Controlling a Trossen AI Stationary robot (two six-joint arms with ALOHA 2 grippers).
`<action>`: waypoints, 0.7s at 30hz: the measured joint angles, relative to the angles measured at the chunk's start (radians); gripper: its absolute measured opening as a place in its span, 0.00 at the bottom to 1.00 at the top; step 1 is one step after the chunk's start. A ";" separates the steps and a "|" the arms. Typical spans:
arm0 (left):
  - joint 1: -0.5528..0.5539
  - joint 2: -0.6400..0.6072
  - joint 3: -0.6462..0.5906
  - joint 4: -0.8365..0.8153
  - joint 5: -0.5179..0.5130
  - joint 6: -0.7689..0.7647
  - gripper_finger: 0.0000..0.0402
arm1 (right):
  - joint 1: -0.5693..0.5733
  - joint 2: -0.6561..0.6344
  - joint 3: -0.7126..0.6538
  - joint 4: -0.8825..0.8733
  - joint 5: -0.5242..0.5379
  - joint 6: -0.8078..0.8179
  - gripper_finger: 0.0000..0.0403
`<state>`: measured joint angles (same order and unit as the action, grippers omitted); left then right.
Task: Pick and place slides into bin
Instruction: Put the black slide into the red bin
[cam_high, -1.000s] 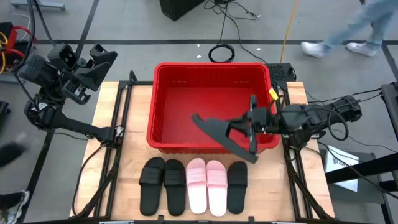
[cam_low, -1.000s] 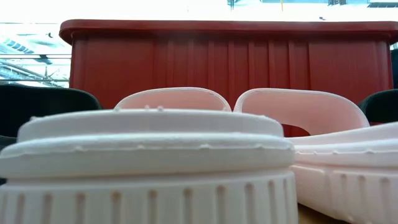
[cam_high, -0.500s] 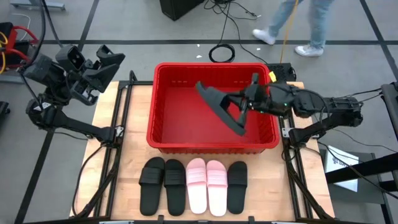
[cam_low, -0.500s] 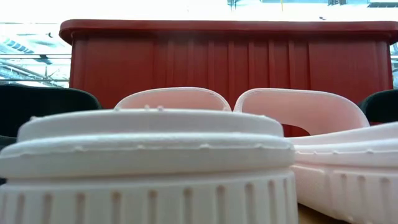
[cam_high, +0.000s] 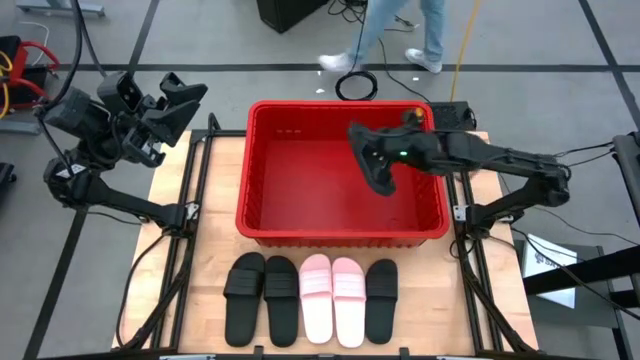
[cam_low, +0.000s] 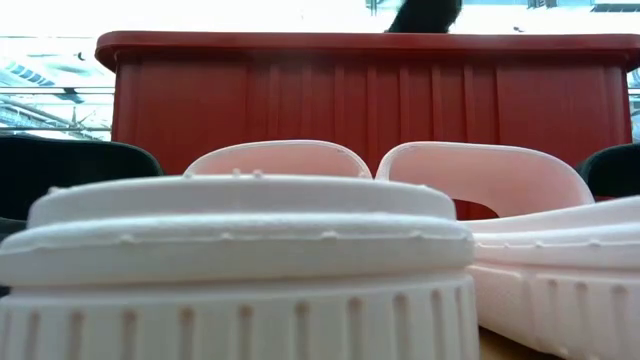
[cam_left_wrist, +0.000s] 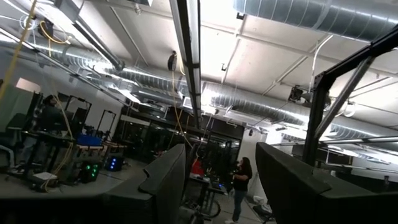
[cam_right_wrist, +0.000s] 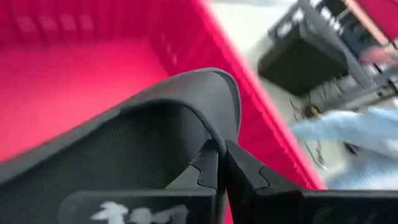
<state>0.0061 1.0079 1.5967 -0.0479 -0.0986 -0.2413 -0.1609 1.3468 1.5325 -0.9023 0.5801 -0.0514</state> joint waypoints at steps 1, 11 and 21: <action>0.000 0.000 0.000 0.000 -0.004 0.000 0.50 | -0.009 0.022 0.000 -0.025 -0.001 -0.003 0.00; 0.000 0.000 0.000 0.000 -0.044 0.003 0.50 | -0.052 0.213 -0.001 -0.117 0.126 -0.078 0.00; 0.000 0.000 0.000 0.001 -0.061 0.058 0.50 | -0.098 0.325 -0.001 0.025 0.150 -0.167 0.00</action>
<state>0.0062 1.0080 1.5967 -0.0470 -0.1600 -0.1836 -0.2591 1.6721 1.5314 -0.8773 0.7303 -0.2181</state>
